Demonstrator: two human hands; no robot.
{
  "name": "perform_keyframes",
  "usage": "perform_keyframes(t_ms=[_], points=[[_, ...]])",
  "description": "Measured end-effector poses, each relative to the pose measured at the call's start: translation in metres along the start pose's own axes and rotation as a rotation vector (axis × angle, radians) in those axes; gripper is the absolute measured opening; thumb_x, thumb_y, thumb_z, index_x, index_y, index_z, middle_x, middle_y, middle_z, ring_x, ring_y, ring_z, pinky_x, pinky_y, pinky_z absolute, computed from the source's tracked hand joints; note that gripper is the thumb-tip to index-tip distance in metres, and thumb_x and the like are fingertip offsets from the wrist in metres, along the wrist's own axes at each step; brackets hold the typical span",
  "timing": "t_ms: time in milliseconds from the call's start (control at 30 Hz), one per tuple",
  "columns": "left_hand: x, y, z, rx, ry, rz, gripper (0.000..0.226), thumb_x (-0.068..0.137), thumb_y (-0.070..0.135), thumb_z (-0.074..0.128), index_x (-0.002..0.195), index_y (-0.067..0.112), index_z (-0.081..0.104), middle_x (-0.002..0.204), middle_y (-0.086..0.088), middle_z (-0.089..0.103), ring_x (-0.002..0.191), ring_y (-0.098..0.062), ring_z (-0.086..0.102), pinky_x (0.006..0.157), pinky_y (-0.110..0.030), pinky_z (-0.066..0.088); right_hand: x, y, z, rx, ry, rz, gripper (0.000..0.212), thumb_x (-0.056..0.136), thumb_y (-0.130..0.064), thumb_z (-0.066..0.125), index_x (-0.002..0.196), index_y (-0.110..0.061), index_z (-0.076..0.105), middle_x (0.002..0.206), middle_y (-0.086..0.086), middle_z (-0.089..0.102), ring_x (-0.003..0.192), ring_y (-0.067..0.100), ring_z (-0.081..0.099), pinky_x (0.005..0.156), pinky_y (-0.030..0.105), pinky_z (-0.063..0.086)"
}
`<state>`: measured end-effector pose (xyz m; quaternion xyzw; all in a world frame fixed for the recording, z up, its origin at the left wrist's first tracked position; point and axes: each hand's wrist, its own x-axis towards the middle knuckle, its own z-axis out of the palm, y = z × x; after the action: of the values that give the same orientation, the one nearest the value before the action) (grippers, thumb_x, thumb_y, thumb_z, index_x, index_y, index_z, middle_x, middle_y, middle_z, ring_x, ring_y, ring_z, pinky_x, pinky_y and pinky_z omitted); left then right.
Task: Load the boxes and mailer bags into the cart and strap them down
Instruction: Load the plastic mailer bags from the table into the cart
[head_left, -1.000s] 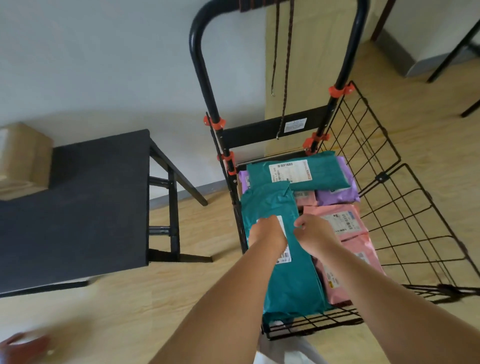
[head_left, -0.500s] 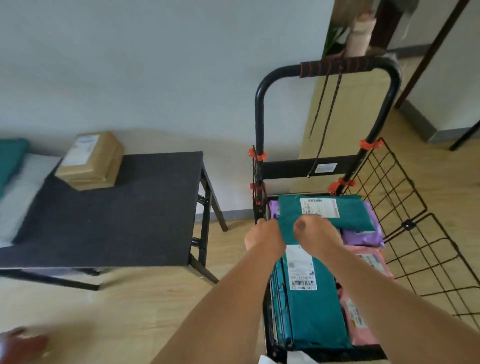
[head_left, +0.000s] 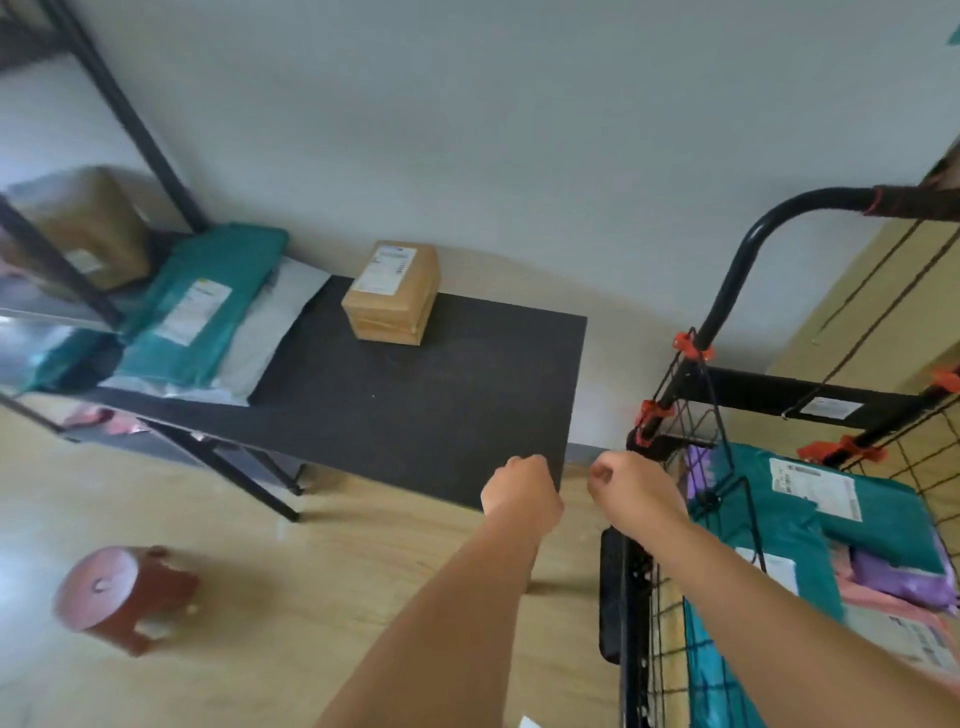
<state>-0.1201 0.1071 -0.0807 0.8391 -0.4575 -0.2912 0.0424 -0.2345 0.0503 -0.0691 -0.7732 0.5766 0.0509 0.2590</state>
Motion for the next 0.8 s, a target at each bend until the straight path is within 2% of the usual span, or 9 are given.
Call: perform_keyframes(t_ms=[100, 200, 333, 433, 800], points=[[0.004, -0.048, -0.017, -0.032, 0.018, -0.029, 0.035, 0.088, 0.014, 0.053, 0.123, 0.015, 0.056, 0.122, -0.007, 0.059, 0.11, -0.029, 0.058, 0.086, -0.037, 0.05, 0.002, -0.048, 0.018, -0.021, -0.018, -0.041, 0.025, 0.099, -0.023, 0.047, 0.112, -0.027, 0.068, 0.114, 0.0, 0.067, 0.1, 0.023, 0.062, 0.072, 0.027, 0.045], [0.01, -0.095, -0.031, -0.066, 0.031, -0.048, 0.037, 0.09, 0.016, 0.054, 0.126, 0.016, 0.055, 0.126, -0.007, 0.056, 0.114, -0.028, 0.056, 0.088, -0.035, 0.048, 0.004, -0.091, 0.039, -0.009, -0.042, -0.054, 0.025, 0.099, -0.026, 0.046, 0.112, -0.029, 0.067, 0.111, -0.004, 0.066, 0.091, 0.018, 0.06, 0.067, 0.026, 0.044], [0.016, -0.155, -0.053, -0.119, 0.048, -0.088, 0.037, 0.09, 0.015, 0.053, 0.127, 0.017, 0.054, 0.126, -0.006, 0.055, 0.114, -0.027, 0.055, 0.088, -0.035, 0.048, 0.007, -0.146, 0.064, -0.004, -0.052, -0.046, 0.022, 0.098, -0.028, 0.047, 0.108, -0.032, 0.067, 0.104, -0.005, 0.068, 0.09, 0.019, 0.063, 0.072, 0.029, 0.052], [0.018, -0.196, -0.071, -0.174, 0.093, -0.117, 0.037, 0.089, 0.014, 0.052, 0.125, 0.018, 0.055, 0.124, -0.006, 0.054, 0.112, -0.027, 0.055, 0.084, -0.035, 0.048, 0.009, -0.185, 0.08, 0.037, -0.077, -0.055, 0.019, 0.098, -0.029, 0.049, 0.105, -0.032, 0.067, 0.101, -0.006, 0.067, 0.088, 0.018, 0.064, 0.078, 0.037, 0.058], [0.02, -0.294, -0.119, -0.276, 0.305, -0.241, 0.038, 0.092, 0.017, 0.05, 0.13, 0.022, 0.052, 0.125, -0.005, 0.051, 0.113, -0.025, 0.051, 0.085, -0.034, 0.045, 0.013, -0.288, 0.11, 0.189, -0.125, -0.163, 0.019, 0.096, -0.026, 0.049, 0.095, -0.028, 0.068, 0.09, -0.005, 0.07, 0.084, 0.019, 0.068, 0.08, 0.039, 0.058]])
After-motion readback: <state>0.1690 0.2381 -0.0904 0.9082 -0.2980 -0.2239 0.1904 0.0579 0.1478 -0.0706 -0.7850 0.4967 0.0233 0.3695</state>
